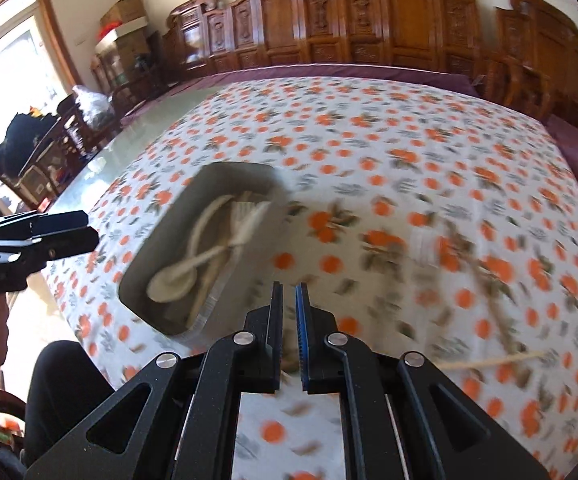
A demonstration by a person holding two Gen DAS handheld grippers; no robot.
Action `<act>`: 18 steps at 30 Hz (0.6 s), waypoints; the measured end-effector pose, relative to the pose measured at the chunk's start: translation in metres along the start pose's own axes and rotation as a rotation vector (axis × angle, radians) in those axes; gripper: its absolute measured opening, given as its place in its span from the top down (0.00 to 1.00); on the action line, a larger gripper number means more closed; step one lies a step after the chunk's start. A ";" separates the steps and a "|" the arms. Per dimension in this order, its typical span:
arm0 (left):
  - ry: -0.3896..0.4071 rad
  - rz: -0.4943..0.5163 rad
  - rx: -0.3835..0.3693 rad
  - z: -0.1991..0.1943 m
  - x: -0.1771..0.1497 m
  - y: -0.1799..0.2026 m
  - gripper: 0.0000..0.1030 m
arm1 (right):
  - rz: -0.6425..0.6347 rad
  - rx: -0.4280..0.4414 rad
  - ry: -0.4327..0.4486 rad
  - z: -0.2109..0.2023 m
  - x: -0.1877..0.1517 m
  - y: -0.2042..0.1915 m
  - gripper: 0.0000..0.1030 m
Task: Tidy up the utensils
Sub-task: 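Lower the held chopstick into the tray and open the right gripper, then grasp a light bamboo chopstick from the pile with the right gripper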
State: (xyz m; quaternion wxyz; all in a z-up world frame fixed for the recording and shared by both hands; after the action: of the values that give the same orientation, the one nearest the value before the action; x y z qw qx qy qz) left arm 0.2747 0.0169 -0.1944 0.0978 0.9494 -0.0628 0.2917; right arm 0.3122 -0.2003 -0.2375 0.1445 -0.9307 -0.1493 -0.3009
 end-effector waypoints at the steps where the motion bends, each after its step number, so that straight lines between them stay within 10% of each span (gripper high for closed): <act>1: 0.001 0.006 -0.004 0.001 0.000 0.005 0.35 | 0.008 -0.011 0.003 -0.005 -0.004 0.008 0.91; 18: -0.034 0.078 -0.044 0.028 -0.005 0.068 0.32 | 0.179 -0.149 -0.037 -0.009 -0.063 0.115 0.74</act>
State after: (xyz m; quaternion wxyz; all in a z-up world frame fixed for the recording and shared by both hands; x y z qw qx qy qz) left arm 0.2737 -0.0554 -0.2091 0.1061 0.9487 -0.1078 0.2775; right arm 0.3009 -0.3204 -0.2893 0.0986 -0.9538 -0.0454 -0.2800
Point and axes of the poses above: each gripper's, at about its wrist camera, not at the fingertips, and z roughly the way its jaws point, y to its right, x to its top, the point moved 7 cm from there along z, roughly the way its jaws point, and after that the axes turned 1 degree about -x, right-handed, at the moved point
